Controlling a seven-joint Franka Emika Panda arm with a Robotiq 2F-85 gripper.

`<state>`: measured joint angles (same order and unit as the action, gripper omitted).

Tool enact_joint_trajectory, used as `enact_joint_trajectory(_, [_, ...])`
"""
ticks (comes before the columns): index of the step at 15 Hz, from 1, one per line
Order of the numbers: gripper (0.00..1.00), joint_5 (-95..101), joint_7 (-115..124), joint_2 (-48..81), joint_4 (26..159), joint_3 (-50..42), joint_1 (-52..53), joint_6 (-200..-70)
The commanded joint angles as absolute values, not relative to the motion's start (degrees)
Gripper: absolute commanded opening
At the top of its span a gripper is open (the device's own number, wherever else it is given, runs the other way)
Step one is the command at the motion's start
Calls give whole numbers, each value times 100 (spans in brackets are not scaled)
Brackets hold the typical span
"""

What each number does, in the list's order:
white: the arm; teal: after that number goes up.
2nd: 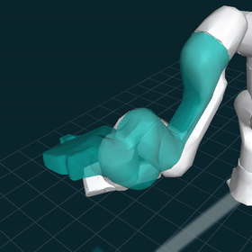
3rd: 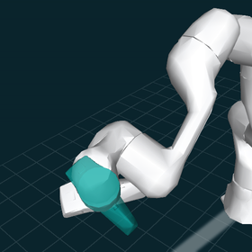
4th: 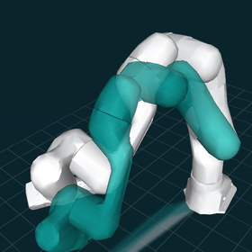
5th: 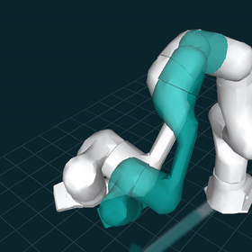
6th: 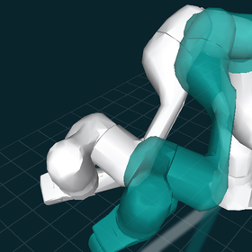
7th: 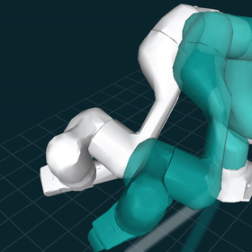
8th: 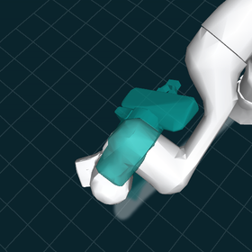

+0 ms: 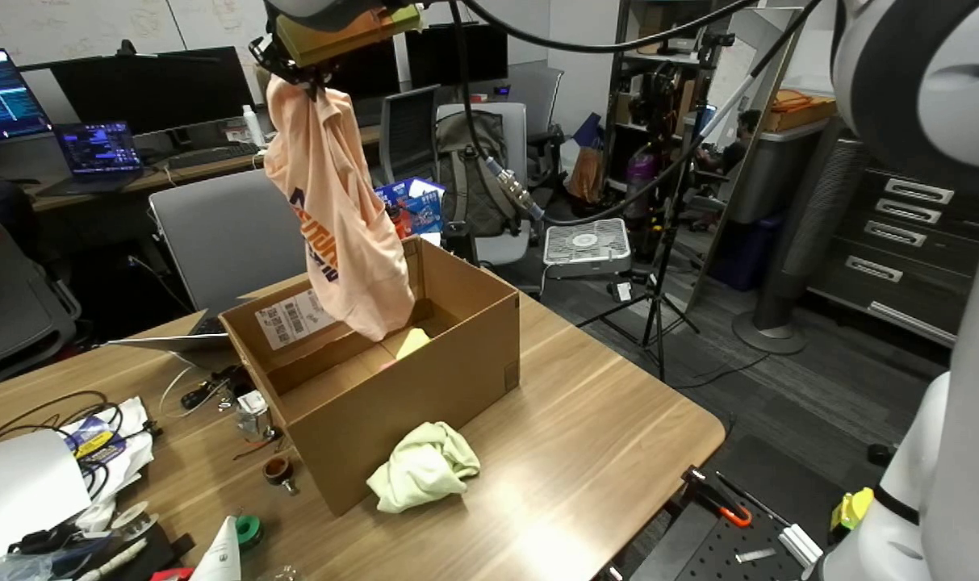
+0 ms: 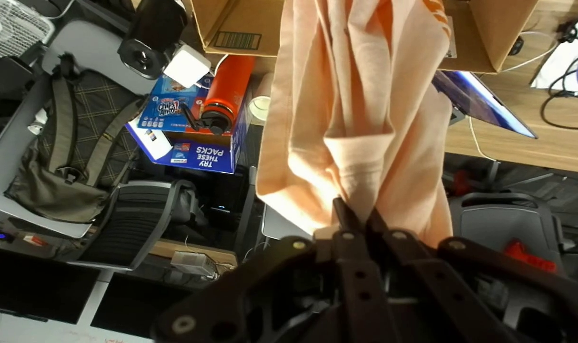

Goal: Put the yellow towel, the pink and peach shirt in the box and the green towel respectively

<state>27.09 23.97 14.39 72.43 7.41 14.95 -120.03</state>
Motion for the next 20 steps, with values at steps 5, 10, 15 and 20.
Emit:
enact_joint_trajectory(5, [38,2858,2255,1983,6610,656,1533,-11461])
enact_joint_trajectory(10, [77,2815,2232,2011,6649,626,1510,-11094])
enact_joint_trajectory(15, [100,2687,2169,1817,6994,672,1464,-10689])
enact_joint_trajectory(20, [100,2294,1928,1581,7289,780,1398,-10163])
